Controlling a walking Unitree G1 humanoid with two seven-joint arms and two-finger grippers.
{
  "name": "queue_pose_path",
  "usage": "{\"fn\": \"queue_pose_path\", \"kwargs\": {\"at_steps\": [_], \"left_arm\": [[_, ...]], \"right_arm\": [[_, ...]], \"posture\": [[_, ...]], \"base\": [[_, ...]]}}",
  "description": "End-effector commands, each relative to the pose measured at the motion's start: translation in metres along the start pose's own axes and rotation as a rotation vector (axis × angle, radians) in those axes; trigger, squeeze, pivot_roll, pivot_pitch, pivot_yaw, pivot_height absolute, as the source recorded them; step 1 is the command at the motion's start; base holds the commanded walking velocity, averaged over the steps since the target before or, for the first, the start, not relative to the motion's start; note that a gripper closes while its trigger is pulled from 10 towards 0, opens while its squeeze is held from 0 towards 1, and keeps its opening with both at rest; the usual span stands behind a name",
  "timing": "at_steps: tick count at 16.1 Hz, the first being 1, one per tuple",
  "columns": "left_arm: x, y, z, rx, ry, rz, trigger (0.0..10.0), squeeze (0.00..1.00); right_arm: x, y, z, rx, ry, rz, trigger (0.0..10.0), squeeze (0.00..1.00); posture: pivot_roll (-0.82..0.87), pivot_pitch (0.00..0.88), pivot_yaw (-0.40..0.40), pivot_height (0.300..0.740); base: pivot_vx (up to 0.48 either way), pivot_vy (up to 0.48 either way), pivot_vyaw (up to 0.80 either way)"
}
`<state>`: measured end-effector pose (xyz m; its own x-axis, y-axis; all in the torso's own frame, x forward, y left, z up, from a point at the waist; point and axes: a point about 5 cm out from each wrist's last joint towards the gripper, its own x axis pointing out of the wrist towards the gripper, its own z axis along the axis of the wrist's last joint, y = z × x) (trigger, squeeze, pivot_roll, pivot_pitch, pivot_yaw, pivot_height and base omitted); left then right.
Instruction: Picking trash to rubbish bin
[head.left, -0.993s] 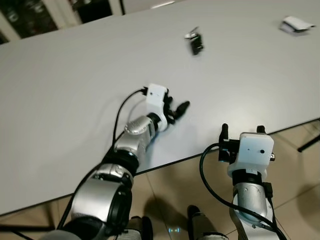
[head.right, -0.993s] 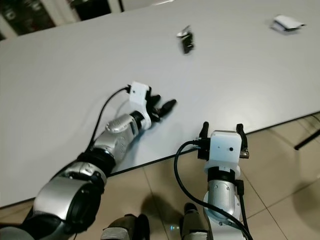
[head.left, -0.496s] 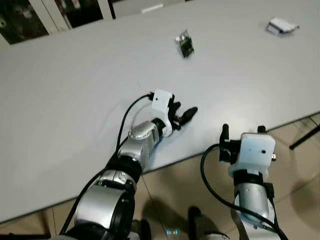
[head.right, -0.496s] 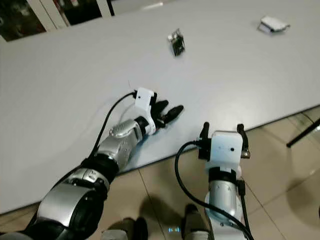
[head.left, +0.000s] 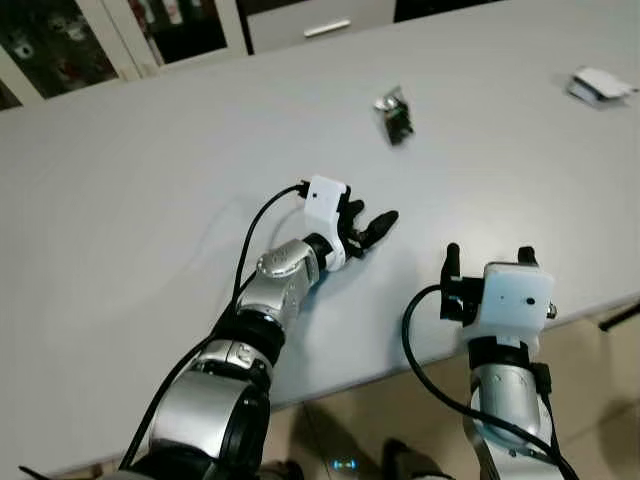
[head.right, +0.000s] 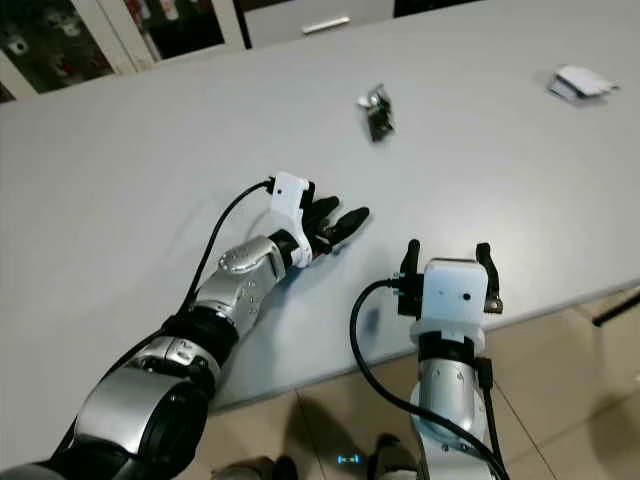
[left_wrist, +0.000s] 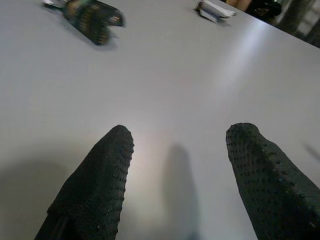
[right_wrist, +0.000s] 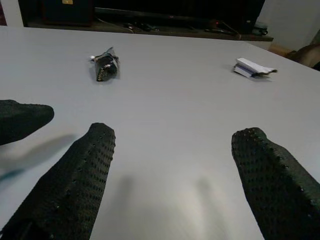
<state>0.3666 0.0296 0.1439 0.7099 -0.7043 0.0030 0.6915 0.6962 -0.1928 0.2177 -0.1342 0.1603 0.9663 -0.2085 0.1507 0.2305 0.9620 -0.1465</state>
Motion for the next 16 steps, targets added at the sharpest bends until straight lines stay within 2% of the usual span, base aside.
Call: {"fn": "queue_pose_path", "kwargs": {"at_steps": [1,7,8,13,16], "left_arm": [[-0.0005,-0.0016,-0.0029,-0.003,0.013,-0.018,10.0,0.0],[-0.0017,-0.0012,-0.0056,0.019,0.033,-0.02,10.0,0.0],[-0.0023,0.0005,-0.008,-0.01,0.045,0.002,10.0,0.0],[-0.0037,0.0002,-0.0108,0.007,0.054,-0.002,10.0,0.0],[-0.004,0.0002,-0.0117,0.006,0.059,-0.005,10.0,0.0]], "right_arm": [[-0.001,-0.0005,-0.0008,-0.006,0.011,0.003,10.0,0.0],[0.001,0.0007,-0.0013,-0.012,0.013,-0.001,10.0,0.0],[0.0006,0.0005,-0.0019,-0.014,0.017,0.0,10.0,0.0],[0.0011,0.001,-0.0027,-0.017,0.023,0.002,10.0,0.0],[0.001,0.0009,-0.0027,-0.016,0.023,0.001,10.0,0.0]], "posture": [[-0.07,0.184,0.102,0.74],[-0.07,0.182,0.103,0.74],[-0.07,0.182,0.103,0.74],[-0.07,0.182,0.098,0.74],[-0.07,0.182,0.098,0.74]], "base": [[0.424,0.0,0.0],[0.436,0.0,0.0],[0.0,0.0,0.0],[0.0,0.0,0.0],[0.0,-0.41,0.0]]}}
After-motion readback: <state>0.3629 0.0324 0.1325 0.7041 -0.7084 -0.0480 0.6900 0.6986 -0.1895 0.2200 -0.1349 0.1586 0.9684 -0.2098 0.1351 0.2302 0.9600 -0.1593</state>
